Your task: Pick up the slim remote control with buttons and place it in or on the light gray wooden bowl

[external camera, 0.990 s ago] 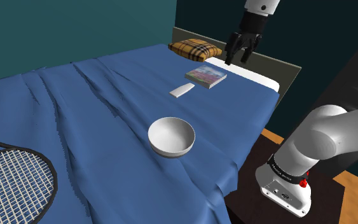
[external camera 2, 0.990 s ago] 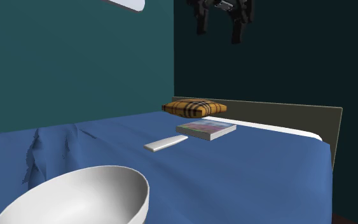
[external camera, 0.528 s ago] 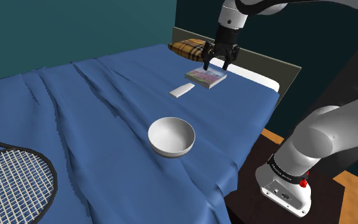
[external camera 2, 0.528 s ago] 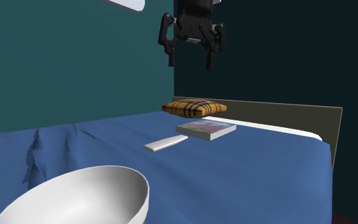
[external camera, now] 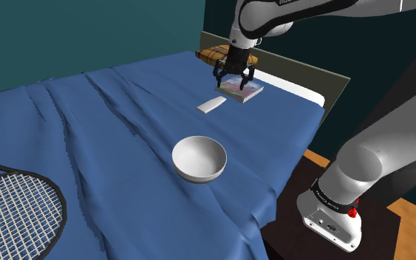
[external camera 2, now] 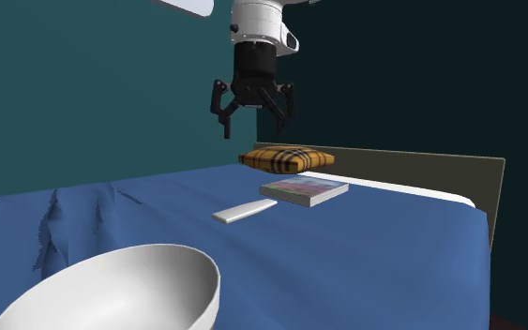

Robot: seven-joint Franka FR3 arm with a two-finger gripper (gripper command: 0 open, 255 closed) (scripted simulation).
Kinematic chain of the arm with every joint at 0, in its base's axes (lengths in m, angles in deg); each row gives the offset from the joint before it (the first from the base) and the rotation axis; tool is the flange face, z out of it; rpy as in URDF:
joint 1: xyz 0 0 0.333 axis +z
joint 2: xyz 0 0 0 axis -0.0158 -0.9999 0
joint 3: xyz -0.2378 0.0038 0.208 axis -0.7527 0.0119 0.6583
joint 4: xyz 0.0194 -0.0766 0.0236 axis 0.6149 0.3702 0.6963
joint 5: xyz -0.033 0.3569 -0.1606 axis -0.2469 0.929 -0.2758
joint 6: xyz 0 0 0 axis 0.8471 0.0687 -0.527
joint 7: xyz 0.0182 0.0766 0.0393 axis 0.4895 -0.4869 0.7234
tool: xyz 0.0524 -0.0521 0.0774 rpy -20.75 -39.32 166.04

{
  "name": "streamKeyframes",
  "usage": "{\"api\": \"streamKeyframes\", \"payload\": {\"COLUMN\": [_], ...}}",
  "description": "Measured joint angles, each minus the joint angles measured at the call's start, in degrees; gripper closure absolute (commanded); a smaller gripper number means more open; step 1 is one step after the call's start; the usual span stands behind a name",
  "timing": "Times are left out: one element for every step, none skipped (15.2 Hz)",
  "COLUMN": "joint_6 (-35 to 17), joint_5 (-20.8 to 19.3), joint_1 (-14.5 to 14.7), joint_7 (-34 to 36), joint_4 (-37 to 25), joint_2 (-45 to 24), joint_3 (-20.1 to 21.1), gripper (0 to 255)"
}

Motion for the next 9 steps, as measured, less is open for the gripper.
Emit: {"api": "streamKeyframes", "payload": {"joint_6": [-0.9, -2.0, -2.5, -3.1, -3.6, -4.5, -5.3, -5.7, -6.1], "joint_5": [-0.6, -1.3, -2.1, -2.8, -3.4, -4.1, -5.0, -5.8, -6.5], "joint_1": [-0.4, -0.9, -1.4, -1.7, -2.0, -2.2, -2.4, -2.6, -2.6], "joint_7": [2.3, 4.2, 6.4, 8.4, 10.4, 12.5, 14.6, 16.5, 18.5], "joint_4": [-1.3, -2.4, -4.2, -5.3, -6.6, -7.4, -9.2, -10.8, -12.6], "joint_2": [-2.4, -4.6, -7.1, -9.1, -11.0, -13.0, -15.7, -17.9, -20.3], "joint_3": [0.4, 0.5, 0.6, 0.6, 0.5, 0.5, 0.4, 0.0, -0.2], "gripper": [0, 0, 0, 0, 0, 0, 0, 0, 0]}}
